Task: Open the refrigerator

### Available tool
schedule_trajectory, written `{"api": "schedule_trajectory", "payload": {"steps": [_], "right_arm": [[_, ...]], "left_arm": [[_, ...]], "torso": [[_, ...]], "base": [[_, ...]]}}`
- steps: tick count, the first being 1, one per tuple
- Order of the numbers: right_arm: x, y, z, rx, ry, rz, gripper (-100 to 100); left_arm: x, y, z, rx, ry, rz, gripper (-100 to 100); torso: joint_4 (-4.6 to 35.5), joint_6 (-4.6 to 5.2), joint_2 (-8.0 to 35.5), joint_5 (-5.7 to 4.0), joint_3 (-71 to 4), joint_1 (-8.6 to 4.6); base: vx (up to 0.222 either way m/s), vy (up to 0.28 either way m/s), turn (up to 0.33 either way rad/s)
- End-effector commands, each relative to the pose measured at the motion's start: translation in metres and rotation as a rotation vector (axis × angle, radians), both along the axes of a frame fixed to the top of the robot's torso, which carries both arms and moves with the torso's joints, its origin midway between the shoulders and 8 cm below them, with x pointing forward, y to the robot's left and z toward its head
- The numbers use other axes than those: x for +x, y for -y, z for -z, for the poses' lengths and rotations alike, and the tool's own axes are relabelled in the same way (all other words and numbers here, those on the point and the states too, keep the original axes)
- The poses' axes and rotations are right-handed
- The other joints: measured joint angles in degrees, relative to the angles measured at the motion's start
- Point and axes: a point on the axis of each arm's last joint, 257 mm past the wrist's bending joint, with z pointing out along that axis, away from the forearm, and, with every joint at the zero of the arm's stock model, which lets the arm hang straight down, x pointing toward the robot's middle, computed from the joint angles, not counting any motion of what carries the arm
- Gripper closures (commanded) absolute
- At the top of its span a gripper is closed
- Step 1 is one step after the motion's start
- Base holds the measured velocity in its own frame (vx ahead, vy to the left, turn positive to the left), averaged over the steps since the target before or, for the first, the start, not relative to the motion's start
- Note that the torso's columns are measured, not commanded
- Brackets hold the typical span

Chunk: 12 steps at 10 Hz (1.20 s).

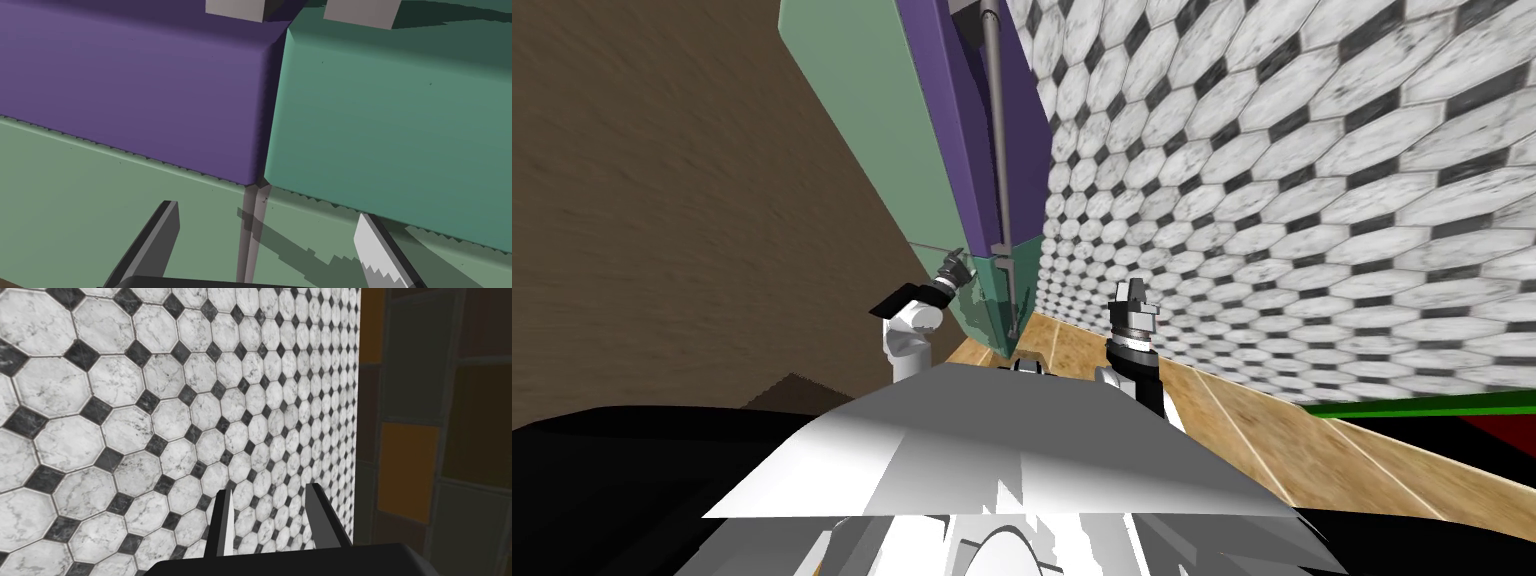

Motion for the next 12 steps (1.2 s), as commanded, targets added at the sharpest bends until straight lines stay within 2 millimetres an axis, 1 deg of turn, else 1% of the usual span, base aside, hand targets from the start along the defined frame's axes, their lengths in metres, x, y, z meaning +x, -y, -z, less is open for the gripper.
{"api": "schedule_trajectory", "payload": {"steps": [1,4,8,9,10,11,12], "right_arm": [[0.000,0.000,0.000,0.000,0.000,0.000,0],[0.000,0.000,0.000,0.000,0.000,0.000,0],[0.000,0.000,0.000,0.000,0.000,0.000,0],[0.000,0.000,0.000,0.000,0.000,0.000,0],[0.000,0.000,0.000,0.000,0.000,0.000,0],[0.000,0.000,0.000,0.000,0.000,0.000,0],[0.000,0.000,0.000,0.000,0.000,0.000,0]], "left_arm": [[0.002,0.010,0.000,-0.010,-0.026,0.035,-100],[0.000,0.022,-0.006,-0.005,-0.051,0.080,-100],[-0.014,0.037,-0.028,0.027,-0.034,0.122,-100],[-0.014,0.037,-0.028,0.027,-0.034,0.122,-100],[-0.022,0.043,-0.040,0.046,-0.011,0.134,-100],[-0.019,0.034,-0.022,0.039,-0.064,0.118,-100],[-0.019,0.033,-0.020,0.040,-0.070,0.117,-100]], "torso": [[0.10,-0.09,-0.08,-0.02,-0.09,0.14],[0.14,-0.14,-0.20,-0.02,-0.18,0.22],[0.52,0.03,-0.05,-0.29,-0.19,0.01],[0.58,-0.03,0.09,-0.32,-0.09,-0.07],[0.71,0.06,0.20,-0.41,-0.06,-0.17],[0.70,-0.06,0.26,-0.40,0.00,-0.17],[0.51,-0.23,0.38,-0.20,0.13,0.08]], "base": [[-0.002,-0.075,0.036],[0.018,-0.095,0.105],[0.023,-0.067,0.077],[0.003,-0.037,0.034],[0.013,-0.025,0.023],[-0.008,0.000,0.056],[-0.025,0.008,0.040]]}}
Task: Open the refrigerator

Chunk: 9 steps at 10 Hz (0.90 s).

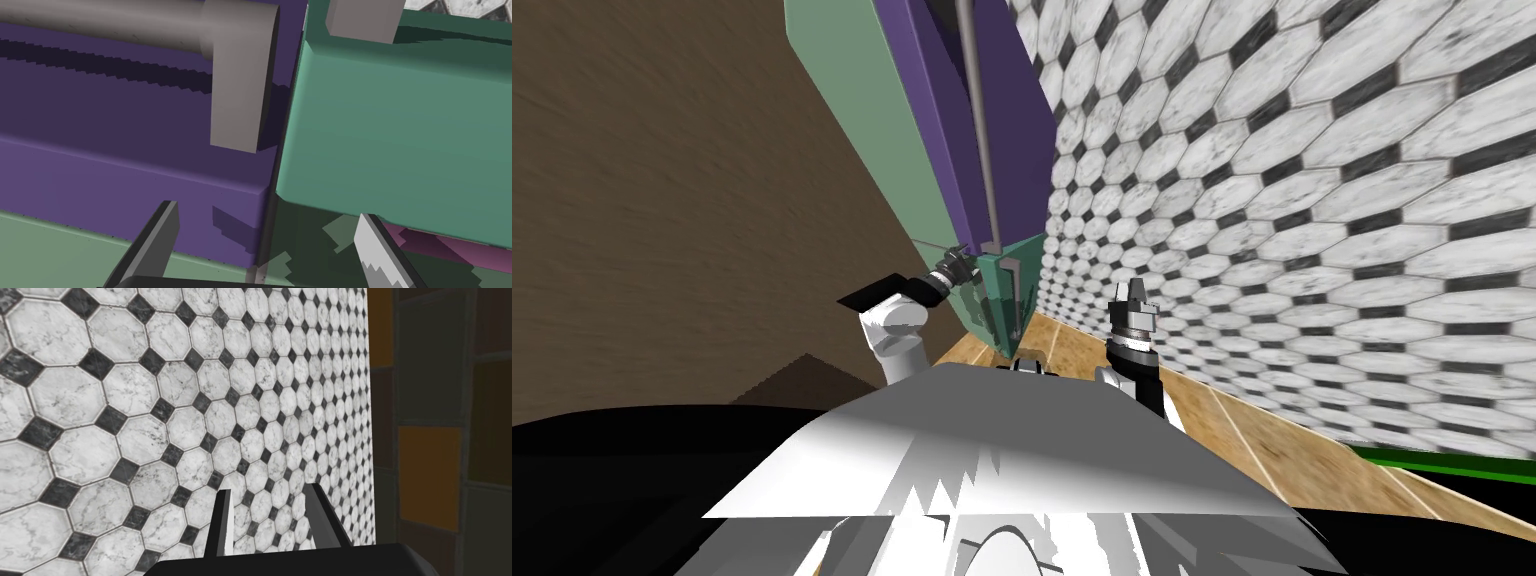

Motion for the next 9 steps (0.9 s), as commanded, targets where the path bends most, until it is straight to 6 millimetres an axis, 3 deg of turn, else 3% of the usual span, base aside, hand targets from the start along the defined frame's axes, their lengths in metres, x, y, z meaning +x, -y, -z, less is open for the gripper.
{"api": "schedule_trajectory", "payload": {"steps": [1,3,5,9], "right_arm": [[0.000,0.000,0.000,0.000,0.000,0.000,0],[0.000,0.000,0.000,0.000,0.000,0.000,0],[0.000,0.000,0.000,0.001,0.000,0.000,0],[0.000,0.000,0.000,0.000,0.000,0.000,0]], "left_arm": [[0.000,-0.001,0.002,0.001,-0.005,-0.002,100],[0.000,-0.011,0.003,0.001,-0.010,-0.029,100],[-0.001,-0.029,0.002,-0.001,-0.007,-0.082,100],[-0.003,-0.047,0.001,-0.002,-0.005,-0.134,100]], "torso": [[-0.11,-0.18,0.09,0.20,0.12,0.31],[-0.08,-0.46,0.33,0.25,0.31,0.20],[-0.18,-0.32,0.40,0.20,0.38,0.00],[-0.10,-0.25,0.17,0.25,0.16,0.55]], "base": [[-0.022,0.002,0.022],[0.011,-0.170,0.094],[0.001,-0.299,0.118],[-0.015,-0.277,0.064]]}}
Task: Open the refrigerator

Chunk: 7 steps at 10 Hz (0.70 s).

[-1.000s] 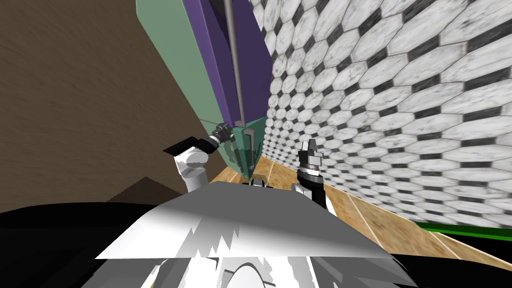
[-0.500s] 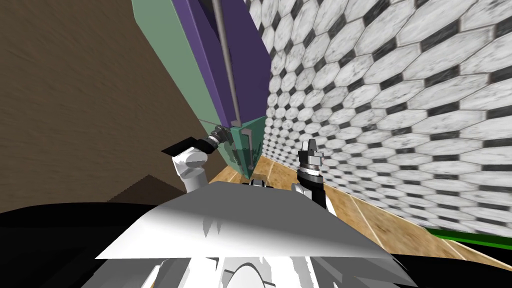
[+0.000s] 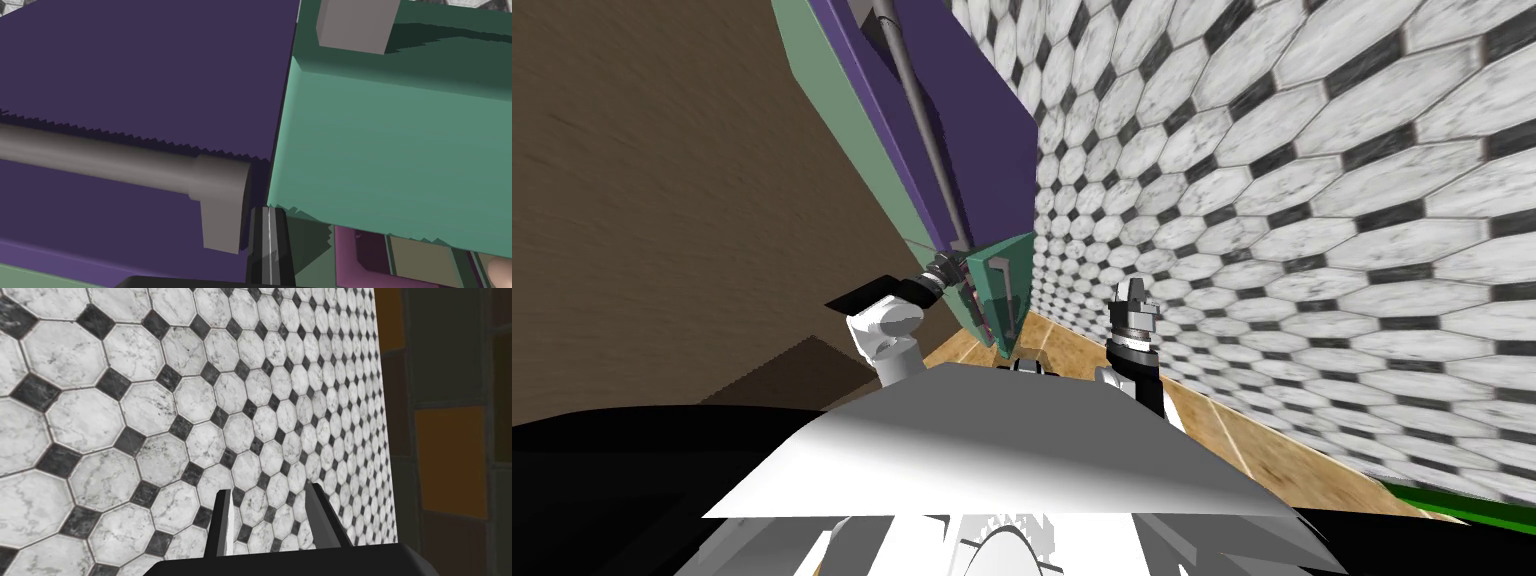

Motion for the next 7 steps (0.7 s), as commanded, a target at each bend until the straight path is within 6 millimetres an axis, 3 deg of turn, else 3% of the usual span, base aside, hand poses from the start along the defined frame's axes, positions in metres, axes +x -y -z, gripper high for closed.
{"api": "schedule_trajectory", "payload": {"steps": [1,4,6,7], "right_arm": [[0.000,0.000,0.000,0.000,0.000,0.000,0],[0.000,0.000,0.000,0.000,0.000,0.000,0],[0.000,0.000,0.000,0.000,0.000,0.000,0],[0.000,0.000,0.000,0.000,0.000,0.000,0]], "left_arm": [[-0.002,-0.017,-0.005,-0.001,0.014,-0.052,100],[-0.005,-0.036,-0.006,-0.003,0.016,-0.104,100],[-0.009,-0.054,-0.007,-0.004,0.018,-0.157,100],[-0.009,-0.054,-0.007,-0.004,0.018,-0.157,100]], "torso": [[-0.03,-0.04,-0.09,-0.04,-0.05,-0.25],[-0.01,0.27,-0.22,-0.13,-0.24,-0.04],[-0.04,-0.17,0.05,0.00,0.08,-0.22],[-0.01,-0.27,0.24,0.09,0.22,-0.01]], "base": [[0.029,-0.410,0.159],[-0.003,-0.332,0.086],[-0.011,-0.372,0.120],[-0.037,-0.275,0.056]]}}
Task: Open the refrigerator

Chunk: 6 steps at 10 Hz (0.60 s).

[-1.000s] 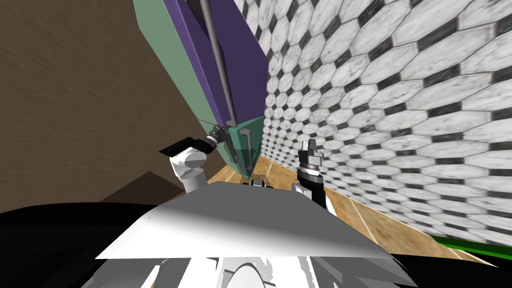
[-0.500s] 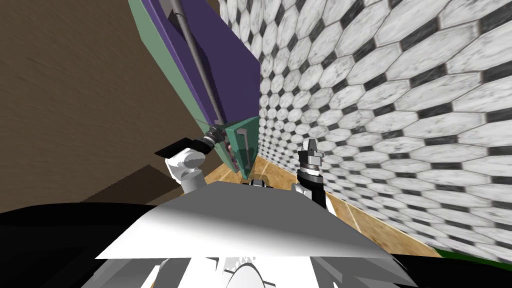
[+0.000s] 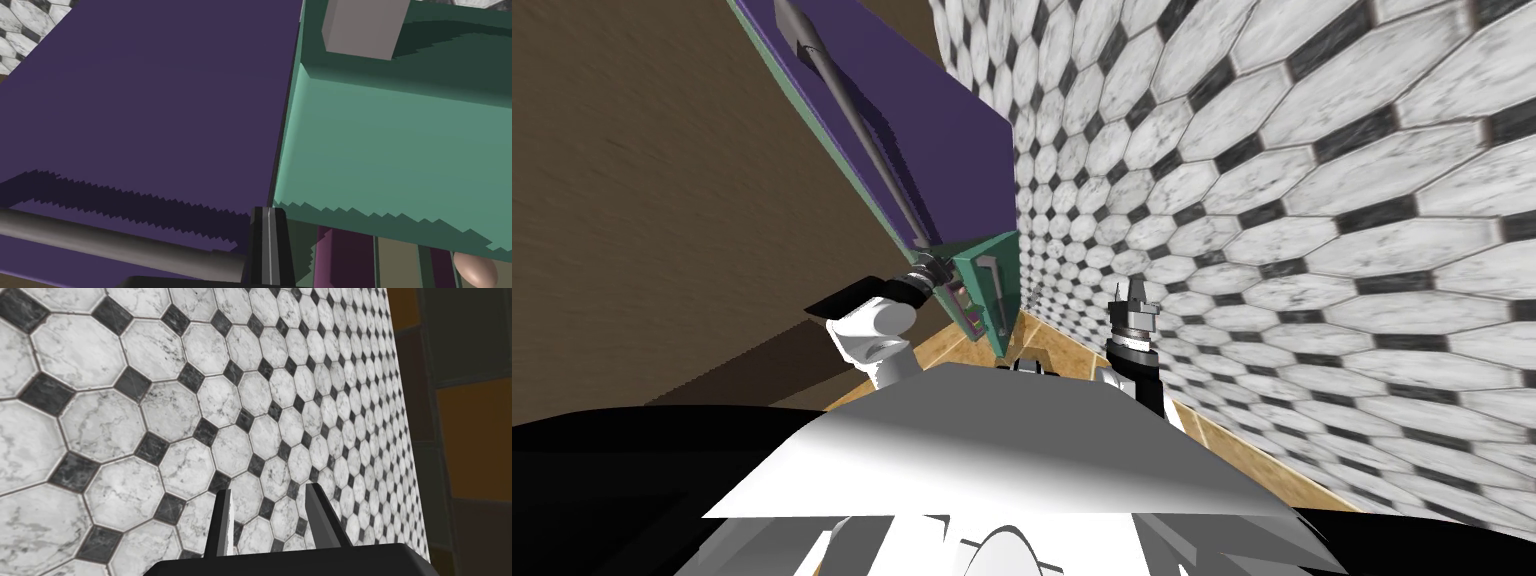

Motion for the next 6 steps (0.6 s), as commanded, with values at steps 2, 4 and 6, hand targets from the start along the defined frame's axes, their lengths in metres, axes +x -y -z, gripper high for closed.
{"api": "schedule_trajectory", "payload": {"steps": [2,4,6], "right_arm": [[0.000,0.000,0.000,-0.001,0.000,0.000,0],[0.000,0.000,0.000,-0.001,0.000,0.000,0],[0.000,0.000,0.000,-0.001,0.000,0.000,0]], "left_arm": [[0.005,-0.007,0.010,-0.017,-0.027,-0.012,-100],[0.015,-0.013,0.026,-0.044,-0.076,-0.001,-100],[0.019,-0.015,0.029,-0.057,-0.100,0.013,-100]], "torso": [[0.06,-0.04,0.23,0.27,0.17,0.86],[0.03,-0.09,0.19,0.26,0.15,0.67],[0.04,-0.09,0.23,0.13,0.17,0.27]], "base": [[-0.011,-0.065,-0.003],[0.020,0.049,-0.022],[0.027,0.084,-0.035]]}}
